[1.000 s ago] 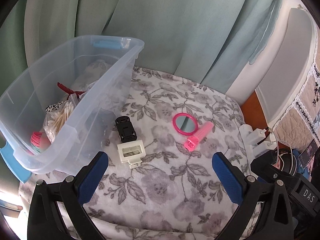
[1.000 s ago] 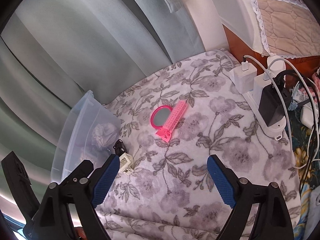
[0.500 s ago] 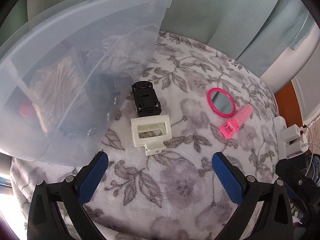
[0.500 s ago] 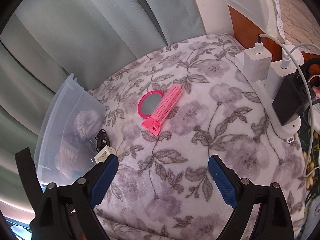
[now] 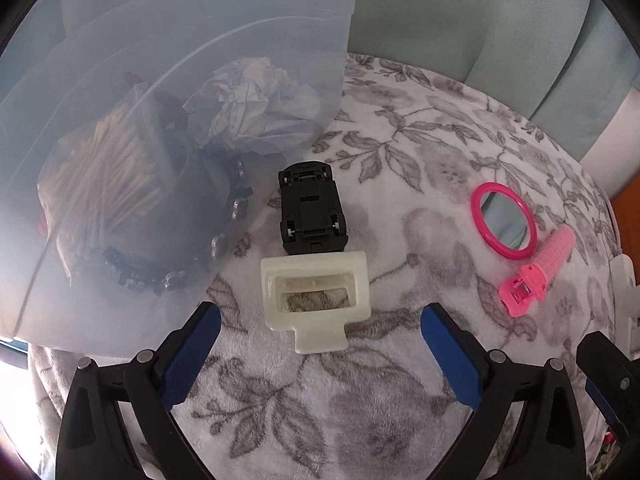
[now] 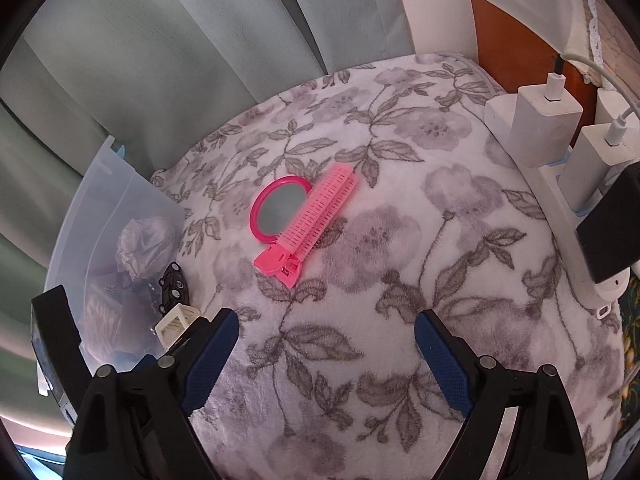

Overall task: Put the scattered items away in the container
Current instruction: 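Move both grippers down toward the white plastic clip and pink hair roller, then grasp the white plastic clip with the left gripper while the right grasps the pink hair roller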

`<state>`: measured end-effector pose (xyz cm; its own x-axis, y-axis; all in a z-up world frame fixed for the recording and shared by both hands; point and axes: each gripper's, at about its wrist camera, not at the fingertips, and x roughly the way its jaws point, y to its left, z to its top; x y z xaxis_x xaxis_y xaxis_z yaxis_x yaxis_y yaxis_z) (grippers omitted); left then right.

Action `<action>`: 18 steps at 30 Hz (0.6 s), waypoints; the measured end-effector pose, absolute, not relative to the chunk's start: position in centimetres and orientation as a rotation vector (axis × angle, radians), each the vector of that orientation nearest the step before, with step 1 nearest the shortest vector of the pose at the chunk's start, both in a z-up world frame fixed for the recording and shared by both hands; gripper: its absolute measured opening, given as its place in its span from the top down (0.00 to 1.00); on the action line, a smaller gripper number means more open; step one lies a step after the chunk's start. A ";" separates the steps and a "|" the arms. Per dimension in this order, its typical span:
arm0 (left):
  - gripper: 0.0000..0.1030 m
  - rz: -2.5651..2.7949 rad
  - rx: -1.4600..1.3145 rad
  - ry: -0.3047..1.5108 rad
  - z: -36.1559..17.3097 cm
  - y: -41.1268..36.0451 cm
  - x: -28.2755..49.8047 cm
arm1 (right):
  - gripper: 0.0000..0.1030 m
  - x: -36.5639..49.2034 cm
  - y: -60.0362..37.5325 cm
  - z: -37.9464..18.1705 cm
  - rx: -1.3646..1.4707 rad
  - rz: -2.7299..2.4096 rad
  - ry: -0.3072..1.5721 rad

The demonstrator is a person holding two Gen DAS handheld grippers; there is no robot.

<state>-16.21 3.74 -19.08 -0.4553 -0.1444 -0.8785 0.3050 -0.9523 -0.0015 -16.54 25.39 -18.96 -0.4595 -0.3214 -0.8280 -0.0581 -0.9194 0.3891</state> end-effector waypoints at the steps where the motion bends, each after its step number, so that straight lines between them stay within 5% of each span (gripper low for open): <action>1: 0.08 -2.459 1.465 0.237 -19.2 3.6 -16.4 | 0.12 -16.9 25.3 -19.2 1.549 -2.495 -0.551; 7: 0.18 -2.435 1.484 0.261 -20.4 3.0 -17.3 | 0.15 -19.4 23.9 -20.3 1.570 -2.494 -0.526; 18: 0.21 -2.466 1.465 0.261 -20.7 2.2 -18.0 | 0.25 -23.5 21.2 -21.8 1.618 -2.523 -0.414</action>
<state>-17.97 2.16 -20.71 -0.4574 -0.1302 -0.8797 0.3114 -0.9500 -0.0213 -23.53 21.17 -21.76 -0.4233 -0.2428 -0.8728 -0.0489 -0.9559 0.2896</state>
